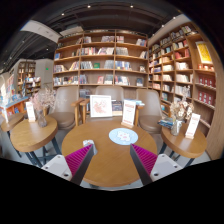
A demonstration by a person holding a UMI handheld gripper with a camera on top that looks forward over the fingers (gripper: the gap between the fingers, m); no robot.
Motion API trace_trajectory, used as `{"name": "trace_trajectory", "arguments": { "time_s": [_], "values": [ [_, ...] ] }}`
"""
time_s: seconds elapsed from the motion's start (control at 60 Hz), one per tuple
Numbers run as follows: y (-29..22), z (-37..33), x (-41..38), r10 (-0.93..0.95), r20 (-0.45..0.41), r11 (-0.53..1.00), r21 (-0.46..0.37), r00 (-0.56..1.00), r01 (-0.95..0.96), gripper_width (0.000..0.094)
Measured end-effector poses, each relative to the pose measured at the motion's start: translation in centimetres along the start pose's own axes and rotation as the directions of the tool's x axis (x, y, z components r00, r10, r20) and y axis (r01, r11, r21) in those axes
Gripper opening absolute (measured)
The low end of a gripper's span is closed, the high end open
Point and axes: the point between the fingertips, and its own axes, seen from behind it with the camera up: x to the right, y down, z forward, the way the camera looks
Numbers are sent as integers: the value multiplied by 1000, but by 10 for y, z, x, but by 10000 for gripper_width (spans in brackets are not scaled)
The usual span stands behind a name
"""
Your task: Arrange mouse
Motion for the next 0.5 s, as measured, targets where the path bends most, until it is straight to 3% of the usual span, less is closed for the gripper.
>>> {"name": "trace_trajectory", "arguments": {
  "time_s": [0.5],
  "values": [
    [46, 12, -26, 11, 8, 997, -79, 1000, -10, 839]
  ]
}}
